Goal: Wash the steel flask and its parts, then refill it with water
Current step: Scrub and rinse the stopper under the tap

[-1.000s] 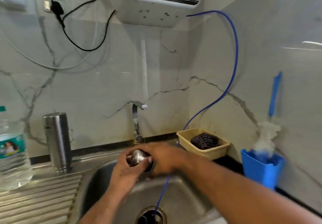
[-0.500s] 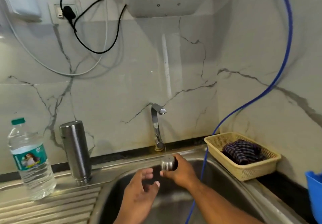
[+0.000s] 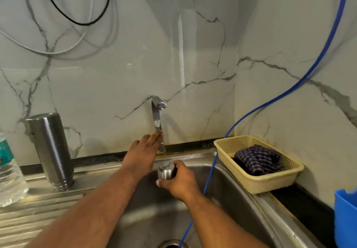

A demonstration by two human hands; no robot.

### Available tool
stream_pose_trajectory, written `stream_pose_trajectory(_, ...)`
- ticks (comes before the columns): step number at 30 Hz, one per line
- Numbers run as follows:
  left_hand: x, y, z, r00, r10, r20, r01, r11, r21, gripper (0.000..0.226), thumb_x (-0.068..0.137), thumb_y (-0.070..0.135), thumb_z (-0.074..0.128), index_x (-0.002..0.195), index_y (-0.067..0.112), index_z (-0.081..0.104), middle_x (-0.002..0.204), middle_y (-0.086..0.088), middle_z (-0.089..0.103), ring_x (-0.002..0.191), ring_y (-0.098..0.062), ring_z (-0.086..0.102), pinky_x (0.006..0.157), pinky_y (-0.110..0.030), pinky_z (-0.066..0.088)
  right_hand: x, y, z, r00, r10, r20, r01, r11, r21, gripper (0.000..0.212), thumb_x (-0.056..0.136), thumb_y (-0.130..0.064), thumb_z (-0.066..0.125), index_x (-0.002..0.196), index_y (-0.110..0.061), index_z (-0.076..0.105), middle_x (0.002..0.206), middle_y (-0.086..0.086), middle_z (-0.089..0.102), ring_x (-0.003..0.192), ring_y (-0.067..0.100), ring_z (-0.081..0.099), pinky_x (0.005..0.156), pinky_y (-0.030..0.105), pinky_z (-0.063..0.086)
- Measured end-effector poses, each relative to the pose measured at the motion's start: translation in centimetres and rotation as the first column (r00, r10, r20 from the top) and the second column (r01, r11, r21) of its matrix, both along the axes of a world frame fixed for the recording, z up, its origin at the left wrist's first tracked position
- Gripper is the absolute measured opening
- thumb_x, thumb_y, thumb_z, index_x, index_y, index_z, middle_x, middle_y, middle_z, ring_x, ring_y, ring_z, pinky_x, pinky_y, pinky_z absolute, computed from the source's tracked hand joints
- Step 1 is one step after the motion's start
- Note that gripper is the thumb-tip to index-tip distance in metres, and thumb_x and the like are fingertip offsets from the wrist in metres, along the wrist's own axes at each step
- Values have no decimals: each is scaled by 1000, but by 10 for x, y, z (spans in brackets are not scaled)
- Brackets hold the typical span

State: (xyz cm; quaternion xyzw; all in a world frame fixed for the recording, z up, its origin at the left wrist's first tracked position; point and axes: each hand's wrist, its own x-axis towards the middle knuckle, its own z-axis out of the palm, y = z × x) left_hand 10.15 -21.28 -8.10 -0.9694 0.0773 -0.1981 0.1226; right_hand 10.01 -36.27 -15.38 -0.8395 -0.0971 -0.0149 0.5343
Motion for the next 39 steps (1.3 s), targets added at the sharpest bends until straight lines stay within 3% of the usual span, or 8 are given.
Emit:
stream_pose_trajectory(7,-4,2,0,998,31,53,-37,993,111,92,89,5,59,163,20,5,171,1,4,147,-23,29,114,-40,35,-2,1,5,999,-31,-8,31,999,32,68,69,-31,94,128,-26,59,122,-4,68,107,14,66,92,25,55)
stream_pose_trajectory(15,-5,2,-6,995,51,80,-60,992,108,95,89,5,60,163,18,3,171,-1,0,147,-23,31,115,-42,35,-7,5,8,999,-10,-33,11,999,43,69,72,-29,93,130,-25,57,125,-4,67,108,14,65,87,21,51)
stream_pose_trajectory(27,-1,4,-18,996,51,67,-51,999,-9,101,88,6,64,163,20,-2,171,0,-6,151,-23,25,118,-41,33,-8,6,11,999,3,-49,-1,999,42,69,73,-28,92,131,-26,55,125,-4,65,108,13,63,91,25,53)
stream_pose_trajectory(31,-7,1,-26,997,8,78,11,971,-241,97,87,8,62,163,22,4,171,2,-4,155,-22,17,121,-43,32,-9,6,11,999,9,-50,-6,998,62,73,75,-28,91,136,-28,50,127,-4,63,108,14,61,94,28,55)
stream_pose_trajectory(34,-19,-7,-36,989,49,136,44,795,-605,65,95,13,59,154,23,34,159,-1,38,142,-21,41,113,-39,43,-10,6,13,996,18,-86,-7,991,131,62,82,-29,85,134,-30,51,122,-3,65,104,15,65,82,25,58)
stream_pose_trajectory(37,-35,-24,-41,998,-55,-33,-20,220,-975,32,104,41,51,132,26,57,125,4,63,115,-16,59,87,-24,49,-12,8,17,950,141,-277,8,879,477,44,91,-34,77,128,-18,60,113,6,72,101,22,72,85,39,63)
stream_pose_trajectory(38,-39,-27,-45,987,-151,-45,-35,67,-997,36,102,50,49,129,29,59,121,6,65,112,-14,61,85,-24,49,-12,9,18,923,187,-335,34,831,556,43,92,-42,74,124,-15,63,111,10,74,100,25,73,83,40,64)
stream_pose_trajectory(39,-40,-27,-51,971,-238,-38,-36,13,-999,39,98,57,51,129,33,57,119,8,65,112,-12,62,87,-26,51,-13,10,20,898,207,-387,66,808,585,45,93,-50,69,120,-15,65,110,13,74,98,27,74,79,38,64)
